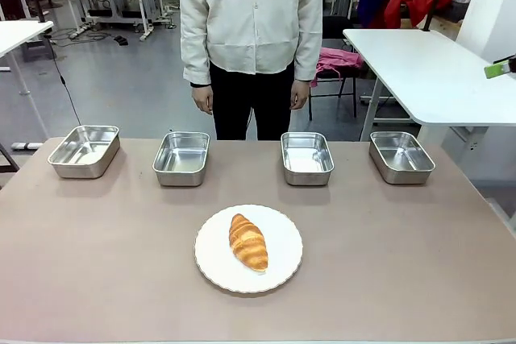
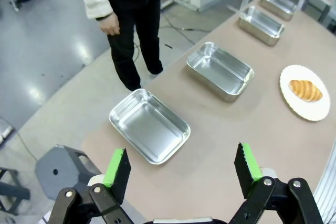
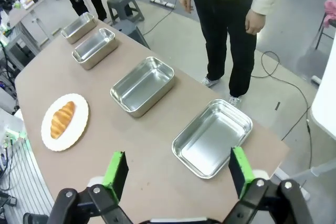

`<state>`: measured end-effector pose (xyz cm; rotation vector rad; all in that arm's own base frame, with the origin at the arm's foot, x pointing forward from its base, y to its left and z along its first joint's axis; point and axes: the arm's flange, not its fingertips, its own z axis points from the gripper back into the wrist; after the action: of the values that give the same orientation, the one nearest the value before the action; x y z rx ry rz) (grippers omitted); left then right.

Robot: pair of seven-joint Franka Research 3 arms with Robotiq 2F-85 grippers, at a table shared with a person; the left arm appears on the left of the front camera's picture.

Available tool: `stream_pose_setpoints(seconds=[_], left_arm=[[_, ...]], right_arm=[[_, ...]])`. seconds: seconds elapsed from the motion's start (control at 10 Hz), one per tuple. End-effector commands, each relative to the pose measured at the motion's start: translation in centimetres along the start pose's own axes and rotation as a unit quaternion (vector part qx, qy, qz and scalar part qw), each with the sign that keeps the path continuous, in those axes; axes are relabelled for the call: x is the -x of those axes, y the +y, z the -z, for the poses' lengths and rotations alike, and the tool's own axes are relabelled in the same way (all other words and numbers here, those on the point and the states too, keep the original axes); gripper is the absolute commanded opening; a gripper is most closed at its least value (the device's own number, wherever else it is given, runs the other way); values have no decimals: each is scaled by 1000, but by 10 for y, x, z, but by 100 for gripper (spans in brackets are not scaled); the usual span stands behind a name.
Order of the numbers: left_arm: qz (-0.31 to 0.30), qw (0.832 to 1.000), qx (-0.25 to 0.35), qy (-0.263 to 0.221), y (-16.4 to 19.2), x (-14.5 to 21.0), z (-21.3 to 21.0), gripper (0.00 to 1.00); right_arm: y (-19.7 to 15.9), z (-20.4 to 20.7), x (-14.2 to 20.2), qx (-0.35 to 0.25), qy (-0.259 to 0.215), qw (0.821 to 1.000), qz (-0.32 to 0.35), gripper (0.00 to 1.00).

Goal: Place the bread in the container.
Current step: Place the Butter Roll into the Airtight Container indicated by the human.

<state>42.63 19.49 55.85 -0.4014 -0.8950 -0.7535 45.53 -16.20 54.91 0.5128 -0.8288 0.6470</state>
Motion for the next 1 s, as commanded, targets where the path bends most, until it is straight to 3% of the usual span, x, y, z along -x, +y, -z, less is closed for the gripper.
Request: stream_pose_setpoints(seconds=[0.0, 0.8, 0.9], left_arm=[[6, 1000, 3, -14, 2, -3, -4, 100], [-46, 999, -16, 1, 4, -7, -2, 100], [-23, 1000, -5, -6, -1, -5, -2, 100]], right_arm=[[-9, 2, -6, -9, -18, 1000, -9, 100], [-6, 1, -5, -13, -12, 1000, 10, 100], [-6, 1, -5, -13, -12, 1000, 10, 100]])
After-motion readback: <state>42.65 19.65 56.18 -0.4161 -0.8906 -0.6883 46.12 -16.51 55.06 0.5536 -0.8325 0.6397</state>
